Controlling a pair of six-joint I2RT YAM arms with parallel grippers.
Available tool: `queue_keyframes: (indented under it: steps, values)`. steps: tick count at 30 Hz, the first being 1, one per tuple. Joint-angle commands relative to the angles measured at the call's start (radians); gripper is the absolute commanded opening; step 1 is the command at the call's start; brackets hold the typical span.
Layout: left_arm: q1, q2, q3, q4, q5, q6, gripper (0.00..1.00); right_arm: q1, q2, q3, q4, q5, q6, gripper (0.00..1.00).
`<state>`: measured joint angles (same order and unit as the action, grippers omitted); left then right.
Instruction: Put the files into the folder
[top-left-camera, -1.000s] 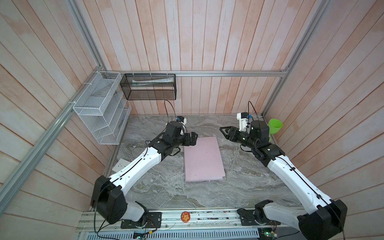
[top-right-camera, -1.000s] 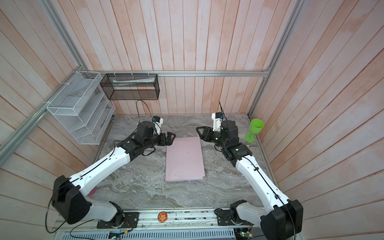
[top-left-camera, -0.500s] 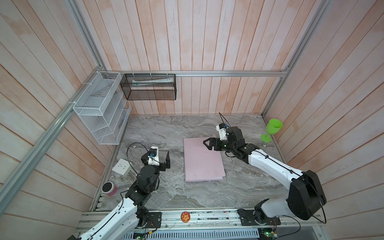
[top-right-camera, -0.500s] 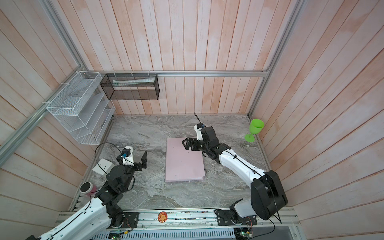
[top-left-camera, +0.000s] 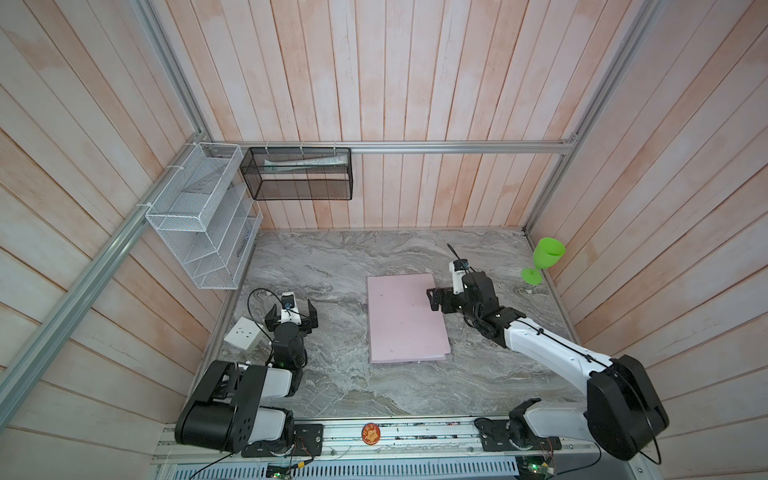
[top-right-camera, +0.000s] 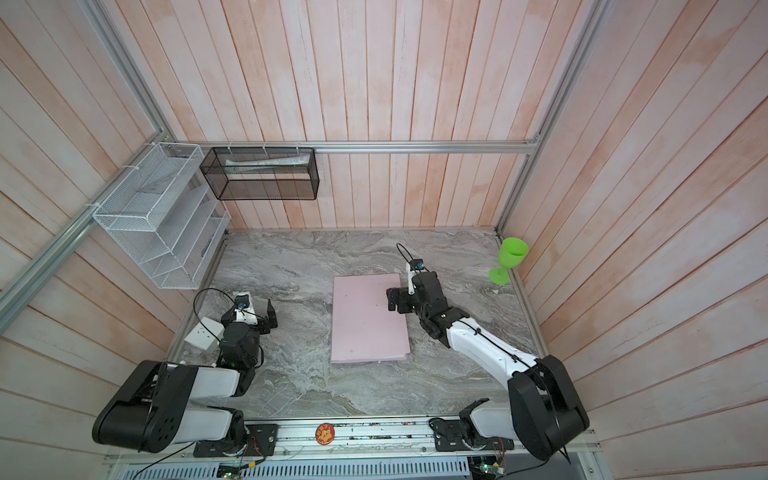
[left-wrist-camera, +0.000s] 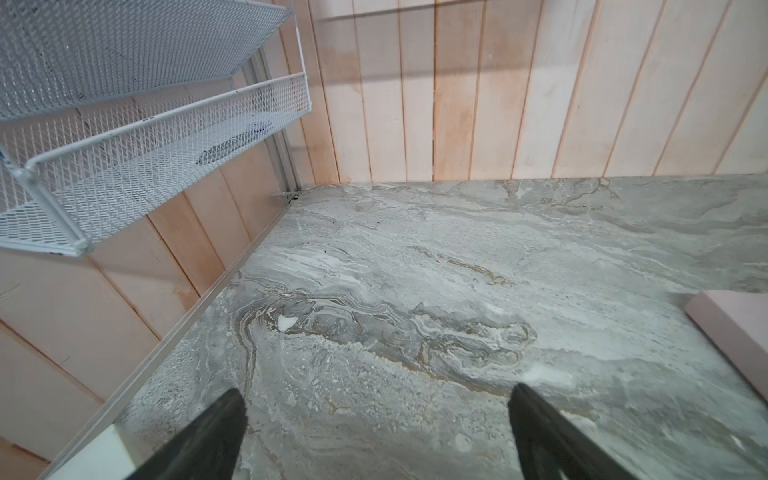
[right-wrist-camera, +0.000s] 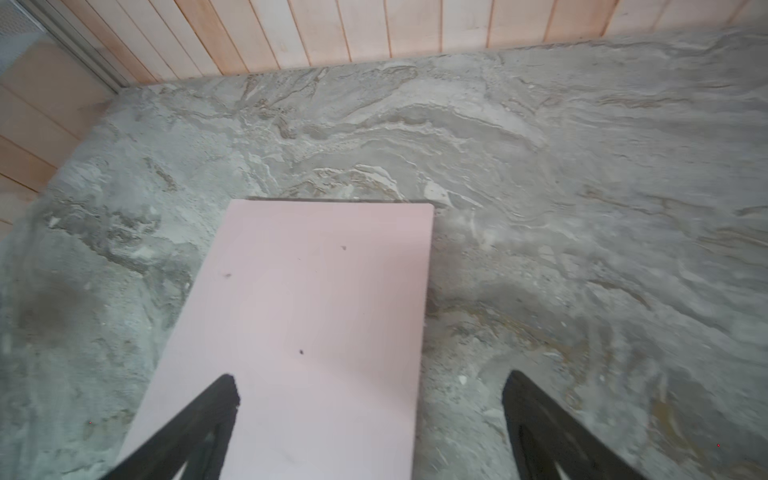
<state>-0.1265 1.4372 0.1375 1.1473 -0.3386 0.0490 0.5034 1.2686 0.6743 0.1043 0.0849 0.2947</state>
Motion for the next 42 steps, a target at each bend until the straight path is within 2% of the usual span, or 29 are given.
queue_keyframes:
  steps: [1, 3, 6, 9, 14, 18, 23, 25, 27, 31, 42]
  values:
    - [0.027, 0.099, 0.015, 0.223, 0.068, -0.028, 1.00, -0.034, -0.099, -0.103, 0.187, 0.200, -0.120, 0.98]
    - [0.033, 0.123, 0.011, 0.265, 0.076, -0.025, 1.00, -0.104, -0.139, -0.139, 0.199, 0.226, -0.118, 0.98]
    - [0.053, 0.089, 0.081, 0.071, 0.094, -0.052, 1.00, -0.241, -0.188, -0.186, 0.228, 0.257, -0.153, 0.98]
    - [0.083, 0.097, 0.130, -0.010, 0.116, -0.082, 1.00, -0.384, -0.218, -0.254, 0.313, 0.206, -0.148, 0.98]
    - [0.091, 0.097, 0.142, -0.029, 0.125, -0.087, 1.00, -0.511, -0.135, -0.416, 0.647, 0.154, -0.166, 0.98]
    - [0.090, 0.098, 0.143, -0.030, 0.126, -0.086, 1.00, -0.550, 0.045, -0.433, 0.853, 0.149, -0.170, 0.98]
    - [0.091, 0.096, 0.142, -0.029, 0.126, -0.087, 1.00, -0.559, 0.222, -0.369, 0.961, 0.032, -0.215, 0.98]
    - [0.090, 0.096, 0.141, -0.030, 0.126, -0.086, 1.00, -0.552, 0.252, -0.426, 1.095, -0.040, -0.257, 0.98]
    - [0.090, 0.096, 0.141, -0.029, 0.126, -0.086, 1.00, -0.545, 0.269, -0.452, 1.170, -0.013, -0.249, 0.98]
    - [0.091, 0.096, 0.142, -0.030, 0.127, -0.087, 1.00, -0.544, 0.250, -0.433, 1.100, -0.016, -0.255, 0.98]
    - [0.093, 0.097, 0.147, -0.039, 0.133, -0.089, 1.00, -0.541, 0.252, -0.434, 1.106, -0.014, -0.258, 0.98]
